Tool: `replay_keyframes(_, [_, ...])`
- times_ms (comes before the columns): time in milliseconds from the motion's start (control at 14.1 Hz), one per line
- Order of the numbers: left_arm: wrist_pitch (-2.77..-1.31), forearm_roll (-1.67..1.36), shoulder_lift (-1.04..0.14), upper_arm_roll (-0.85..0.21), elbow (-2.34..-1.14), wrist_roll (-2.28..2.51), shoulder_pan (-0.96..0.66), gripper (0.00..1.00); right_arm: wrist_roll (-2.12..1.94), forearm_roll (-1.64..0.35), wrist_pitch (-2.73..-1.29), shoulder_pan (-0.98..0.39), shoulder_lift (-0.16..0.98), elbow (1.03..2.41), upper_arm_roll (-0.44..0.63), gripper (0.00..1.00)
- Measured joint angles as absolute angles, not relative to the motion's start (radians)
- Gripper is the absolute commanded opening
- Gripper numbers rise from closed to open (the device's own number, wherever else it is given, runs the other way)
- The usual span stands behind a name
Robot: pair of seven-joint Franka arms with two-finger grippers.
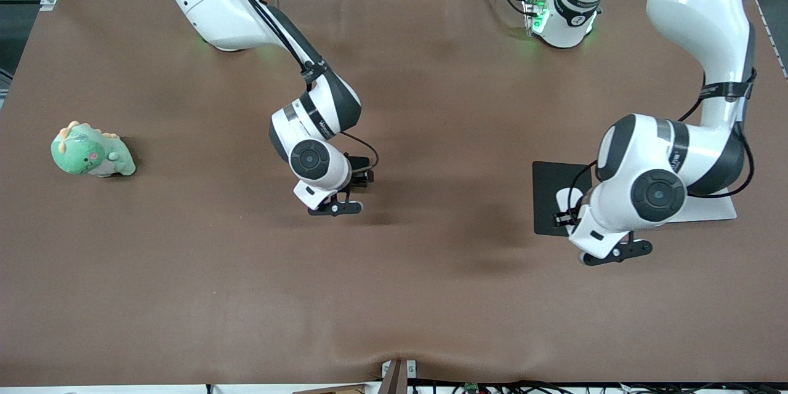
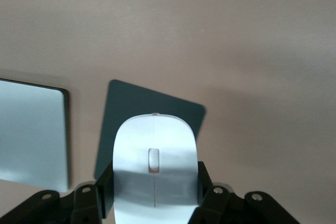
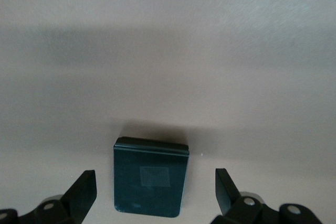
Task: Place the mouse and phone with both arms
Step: 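Carry the mouse toward the mouse pad while the right gripper grasps the phone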
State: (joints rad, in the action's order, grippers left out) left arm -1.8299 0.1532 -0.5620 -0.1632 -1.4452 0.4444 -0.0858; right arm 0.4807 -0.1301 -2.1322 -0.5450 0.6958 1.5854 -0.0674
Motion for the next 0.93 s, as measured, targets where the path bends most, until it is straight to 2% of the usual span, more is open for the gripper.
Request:
replay_keyframes(285, [-1.87, 0.153, -0.499, -0.163, -1.55, 0.296, -0.012, 0.0, 0.484, -0.13, -2.229, -0.573, 0.696, 1.665, -0.067, 1.0])
replay_keyframes(783, [-2.169, 0.153, -0.37, -0.163, -1.876, 0.086, 0.091, 0.0, 0.503, -0.13, -2.305, -0.589, 0.696, 1.721, -0.067, 1.0])
replay_keyframes(854, [-2.2, 0.153, -0.363, -0.163, -1.907, 0.065, 0.096, 0.0, 0.515, -0.13, -2.319, -0.591, 0.696, 1.733, -0.067, 0.77])
replay_keyframes(925, [-2.227, 0.153, -0.362, -0.163, -1.928, 0.056, 0.097, 0.0, 0.534, -0.13, -2.326, -0.595, 0.696, 1.74, -0.067, 0.38])
